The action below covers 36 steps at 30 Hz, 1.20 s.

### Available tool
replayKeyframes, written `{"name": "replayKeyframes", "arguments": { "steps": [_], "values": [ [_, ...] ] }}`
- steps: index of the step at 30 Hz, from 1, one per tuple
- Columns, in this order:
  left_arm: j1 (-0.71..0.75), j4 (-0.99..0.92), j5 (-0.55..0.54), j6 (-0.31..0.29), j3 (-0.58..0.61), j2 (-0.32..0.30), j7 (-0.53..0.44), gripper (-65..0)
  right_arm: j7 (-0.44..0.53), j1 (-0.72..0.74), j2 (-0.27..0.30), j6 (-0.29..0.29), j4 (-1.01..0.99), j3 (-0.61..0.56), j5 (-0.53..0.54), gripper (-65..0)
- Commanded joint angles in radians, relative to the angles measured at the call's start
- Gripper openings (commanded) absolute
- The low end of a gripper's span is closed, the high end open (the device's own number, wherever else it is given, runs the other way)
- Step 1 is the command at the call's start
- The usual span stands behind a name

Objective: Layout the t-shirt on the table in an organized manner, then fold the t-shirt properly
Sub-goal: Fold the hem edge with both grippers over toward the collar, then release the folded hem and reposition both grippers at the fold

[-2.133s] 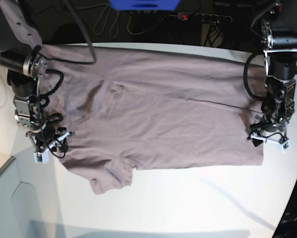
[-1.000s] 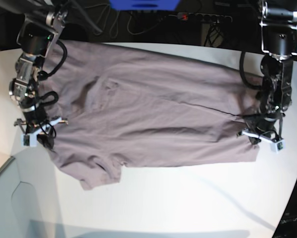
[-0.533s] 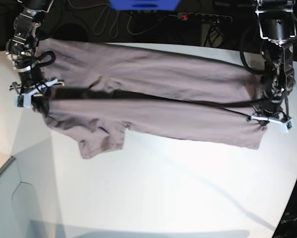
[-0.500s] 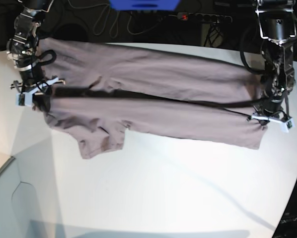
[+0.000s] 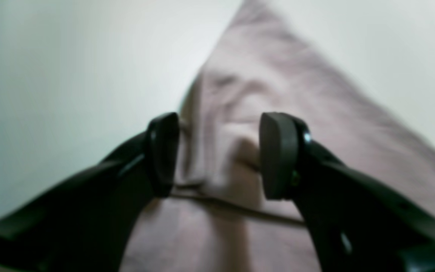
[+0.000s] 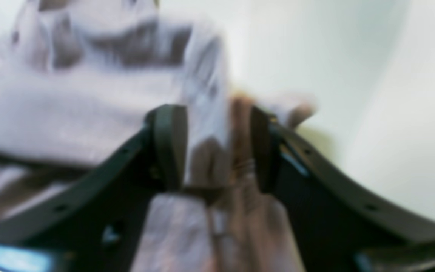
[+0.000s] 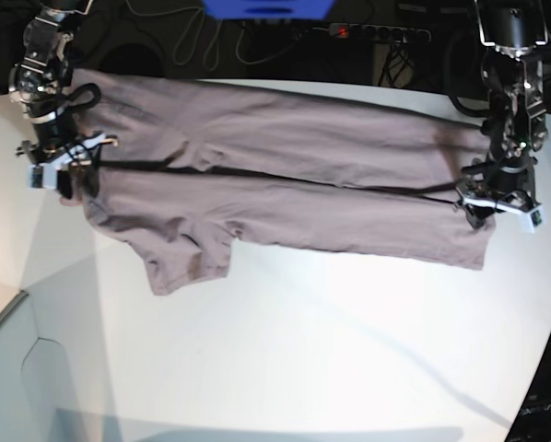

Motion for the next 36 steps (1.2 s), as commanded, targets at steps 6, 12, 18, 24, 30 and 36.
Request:
{"name": "replayKeyframes", "arguments": {
  "steps": [6, 12, 18, 24, 30, 36],
  "values": [
    [0.008, 0.122, -0.002, -0.006, -0.109, -0.013, -0.028, -31.9, 0.030, 0.016, -0.003, 0.005, 0.100, 0.035, 0.017, -31.5],
    [-0.173, -0.101, 0.010, -0.009, -0.092, -0.053, -0.028, -31.9, 0.027, 0.053, -0.006, 0.005, 0.103, 0.028, 0.011, -31.5],
    [-0.386, -0.424, 0.010, -0.009, 0.064, -0.092, -0.036, -31.9, -0.138, 0.107, -0.005, 0.005, 0.110, 0.031, 0.013, -31.5],
    [-0.559, -0.668, 0.010, -0.011, 0.210, -0.089, -0.054, -31.8, -0.182, 0.124, -0.002, 0.005, 0.113, 0.029, 0.013, -31.5],
    [-0.581, -0.748, 0.010, -0.011, 0.303, -0.085, -0.198, -31.8, -0.184, 0.124, -0.005, 0.005, 0.153, 0.028, 0.013, -31.5],
    [-0.602, -0.817, 0.008, -0.011, 0.316, -0.070, -0.201, -31.8, -0.185, 0.153, -0.003, 0.005, 0.186, 0.002, 0.011, -31.4]
  ]
}}
